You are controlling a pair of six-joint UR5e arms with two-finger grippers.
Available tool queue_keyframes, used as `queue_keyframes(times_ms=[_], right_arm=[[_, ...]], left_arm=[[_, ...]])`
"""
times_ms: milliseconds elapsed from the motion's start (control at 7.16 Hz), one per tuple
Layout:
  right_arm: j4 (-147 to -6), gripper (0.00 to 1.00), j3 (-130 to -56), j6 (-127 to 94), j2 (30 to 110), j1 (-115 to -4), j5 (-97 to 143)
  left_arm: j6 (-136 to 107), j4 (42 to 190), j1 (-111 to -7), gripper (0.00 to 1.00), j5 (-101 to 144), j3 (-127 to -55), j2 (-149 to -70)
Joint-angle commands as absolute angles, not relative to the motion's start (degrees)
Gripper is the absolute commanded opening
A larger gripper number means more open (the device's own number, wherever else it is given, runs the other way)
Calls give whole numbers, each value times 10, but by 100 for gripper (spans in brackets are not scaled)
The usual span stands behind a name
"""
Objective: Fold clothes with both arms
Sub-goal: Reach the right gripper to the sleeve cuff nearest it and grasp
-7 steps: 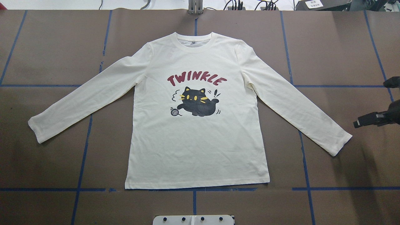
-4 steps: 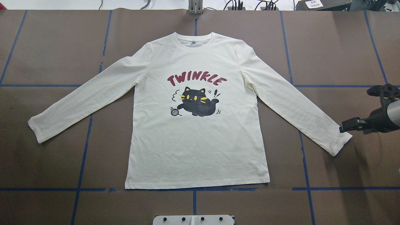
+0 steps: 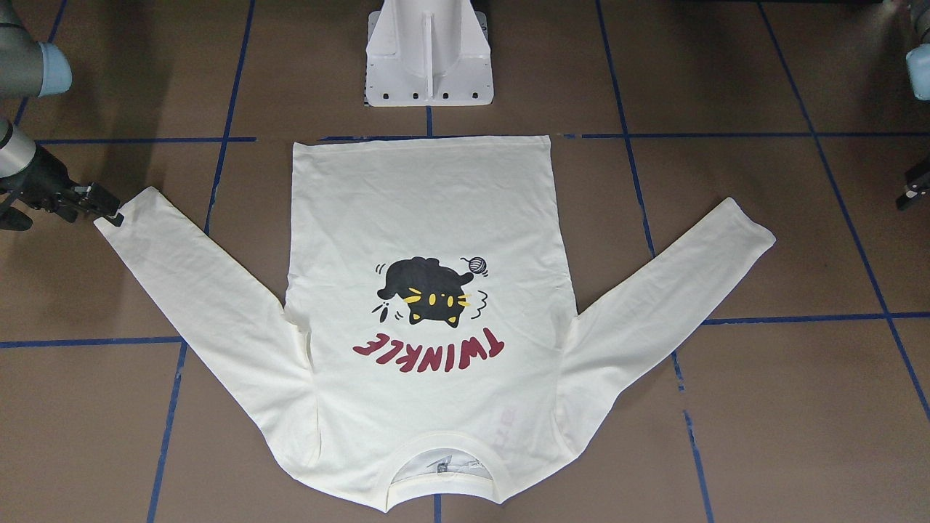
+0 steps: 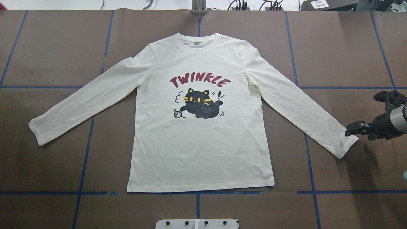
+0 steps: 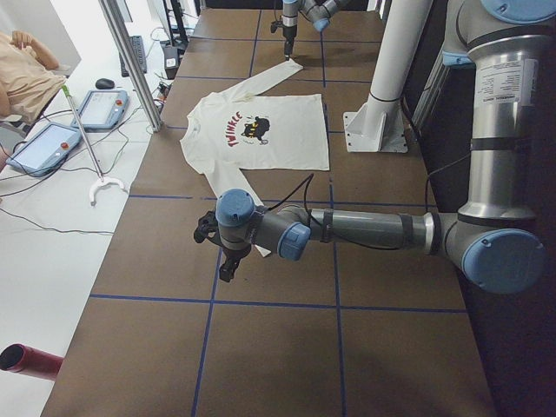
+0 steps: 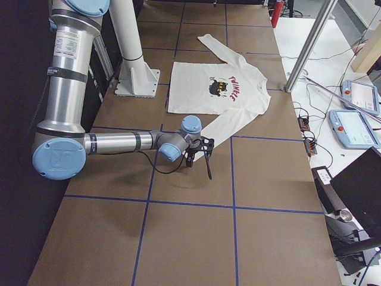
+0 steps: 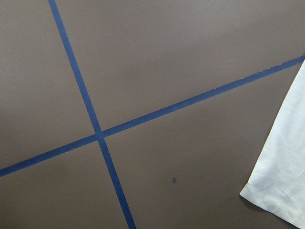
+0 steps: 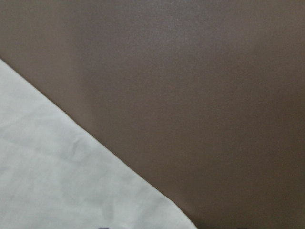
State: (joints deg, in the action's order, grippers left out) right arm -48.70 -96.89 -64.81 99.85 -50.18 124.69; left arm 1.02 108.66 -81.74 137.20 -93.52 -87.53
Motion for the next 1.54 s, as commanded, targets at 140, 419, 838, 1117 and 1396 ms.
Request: queue_keyframes(times_ms=[140, 419, 838, 1117, 1396], right_arm=[[-466, 25, -949, -681, 990, -497, 1248], [-442, 0, -949, -678, 1001, -497, 1253], [-438, 0, -988, -682, 1006, -499, 1277], [-500, 0, -1081, -731, 964, -521, 1288], [-726, 0, -1115, -732, 757, -553, 1305]], left_arm=[[-5, 1087, -817, 100, 1371, -940, -875], [-6, 1087, -817, 100, 1371, -941, -875], [-46, 1087, -818, 100, 1370, -958, -875], [-47, 1088, -818, 100, 1372, -964, -875], [-48, 1089, -818, 100, 1373, -983, -876]])
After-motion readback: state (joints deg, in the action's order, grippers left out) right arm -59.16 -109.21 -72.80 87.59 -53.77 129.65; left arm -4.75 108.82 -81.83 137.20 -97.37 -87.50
